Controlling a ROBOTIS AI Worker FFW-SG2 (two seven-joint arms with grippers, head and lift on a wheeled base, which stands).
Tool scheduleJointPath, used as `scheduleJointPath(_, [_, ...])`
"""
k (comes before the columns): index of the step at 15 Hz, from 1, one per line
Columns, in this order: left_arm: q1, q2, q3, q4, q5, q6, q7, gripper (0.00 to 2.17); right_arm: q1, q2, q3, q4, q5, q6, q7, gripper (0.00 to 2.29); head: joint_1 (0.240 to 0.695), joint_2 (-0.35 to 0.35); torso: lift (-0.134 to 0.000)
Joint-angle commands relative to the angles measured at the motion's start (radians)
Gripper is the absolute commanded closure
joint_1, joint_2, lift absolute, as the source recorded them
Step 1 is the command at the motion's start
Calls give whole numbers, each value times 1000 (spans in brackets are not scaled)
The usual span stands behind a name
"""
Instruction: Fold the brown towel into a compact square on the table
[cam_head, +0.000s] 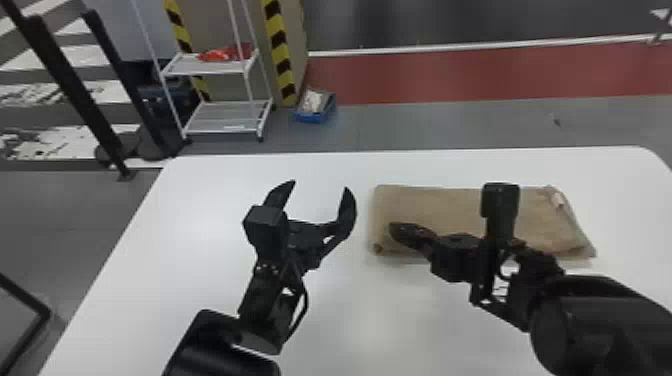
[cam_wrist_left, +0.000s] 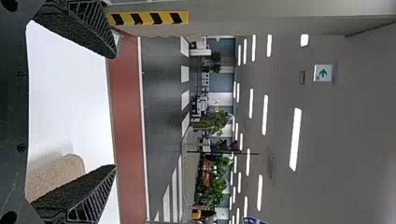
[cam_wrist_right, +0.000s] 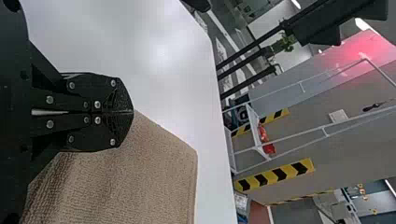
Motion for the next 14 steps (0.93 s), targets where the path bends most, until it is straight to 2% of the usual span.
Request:
scheduleJointPath(1, [-2,-2,-3,1,-1,0,0,33,38,-10,-37,-86,8,-14,-24,1656,695,142,-115])
scheduleJointPath(3, [-2,-2,-9,1,-5,0,2,33,53,-23,-80,-121,75,-14,-38,1656,695,126,-115])
scheduleJointPath(6, [2,-2,-13,-1,-6,0,3,33,30,-64,-119,-66,137,-20,-47,1656,695,59,-115])
scheduleJointPath(7, [6,-2,-13,-1,-8,0,3,33,27,-66,-126,-43,152,-42,-56,1656,695,45,-115])
scheduleJointPath(11, [13,0,-13,-9,-11,0,3,33,-10,-66,-134,58,172,-51,-57,1656,695,-6,-115])
scheduleJointPath(14, [2,-2,-13,-1,-12,3,3,33,13,-64,-74,52,158,-57,-48,1656,695,-5,-115])
